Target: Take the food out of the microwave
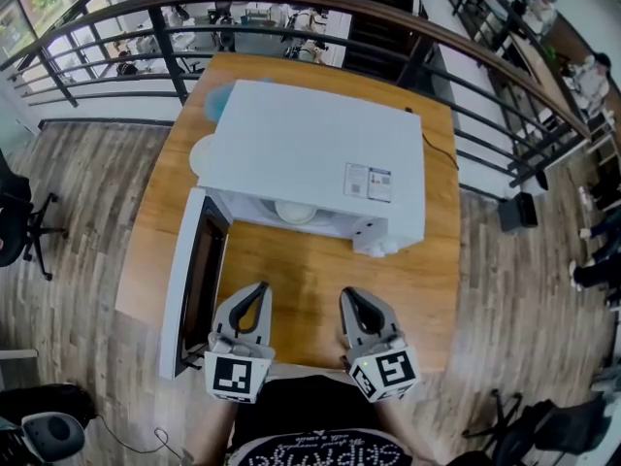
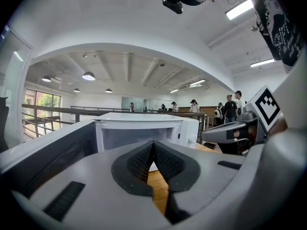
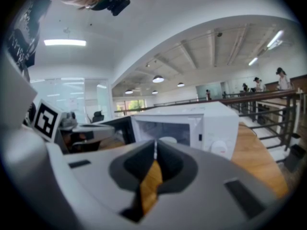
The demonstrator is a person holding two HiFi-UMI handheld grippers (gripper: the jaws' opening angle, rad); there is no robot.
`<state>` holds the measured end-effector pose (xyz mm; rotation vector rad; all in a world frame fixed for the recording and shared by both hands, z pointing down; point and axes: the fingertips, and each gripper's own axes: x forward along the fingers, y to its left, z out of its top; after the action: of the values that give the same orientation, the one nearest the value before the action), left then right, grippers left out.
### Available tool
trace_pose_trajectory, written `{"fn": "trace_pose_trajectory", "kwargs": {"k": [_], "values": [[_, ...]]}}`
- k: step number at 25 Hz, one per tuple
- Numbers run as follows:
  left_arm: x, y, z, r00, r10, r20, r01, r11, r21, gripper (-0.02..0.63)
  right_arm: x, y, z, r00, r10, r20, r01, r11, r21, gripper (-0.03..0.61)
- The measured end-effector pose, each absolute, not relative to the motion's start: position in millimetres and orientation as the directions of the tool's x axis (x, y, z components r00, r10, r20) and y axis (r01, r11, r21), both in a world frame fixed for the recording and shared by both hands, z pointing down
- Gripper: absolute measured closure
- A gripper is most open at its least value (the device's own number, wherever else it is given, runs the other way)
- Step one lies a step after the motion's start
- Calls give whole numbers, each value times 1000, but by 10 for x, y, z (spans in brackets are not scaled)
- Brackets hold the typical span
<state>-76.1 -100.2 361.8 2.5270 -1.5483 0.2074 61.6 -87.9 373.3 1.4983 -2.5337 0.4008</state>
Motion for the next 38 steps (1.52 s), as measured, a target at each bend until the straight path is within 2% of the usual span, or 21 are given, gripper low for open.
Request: {"fn": "trace_pose_trajectory", "kwargs": {"k": [10, 19, 21, 22, 30, 38], "values": [[-774, -1095, 3590, 451, -869, 206, -891, -452, 43, 581, 625, -917, 3729, -503, -820, 274, -864, 485, -134, 541], [-709, -1318, 3665, 487, -839, 243, -868, -496, 23, 576, 560, -1120, 3681, -524, -814, 253, -846, 531, -43, 538], [-682, -1459, 3716, 505, -825, 254, -853, -522, 4, 508, 542, -1200, 3735, -529, -806, 266, -840, 542, -28, 499], [-671, -1537, 3730, 516, -819, 253, -844, -537, -17, 505, 532, -1241, 3766, -530, -803, 274, -838, 546, -22, 474], [-650, -2040, 3955, 525, -801, 287, -807, -576, -133, 436, 382, -1626, 3992, -526, -789, 318, -824, 565, 41, 434], [-617, -2264, 4470, 550, -733, 401, -738, -651, -177, 387, 252, -1928, 4459, -497, -772, 396, -825, 562, 58, 382]]}}
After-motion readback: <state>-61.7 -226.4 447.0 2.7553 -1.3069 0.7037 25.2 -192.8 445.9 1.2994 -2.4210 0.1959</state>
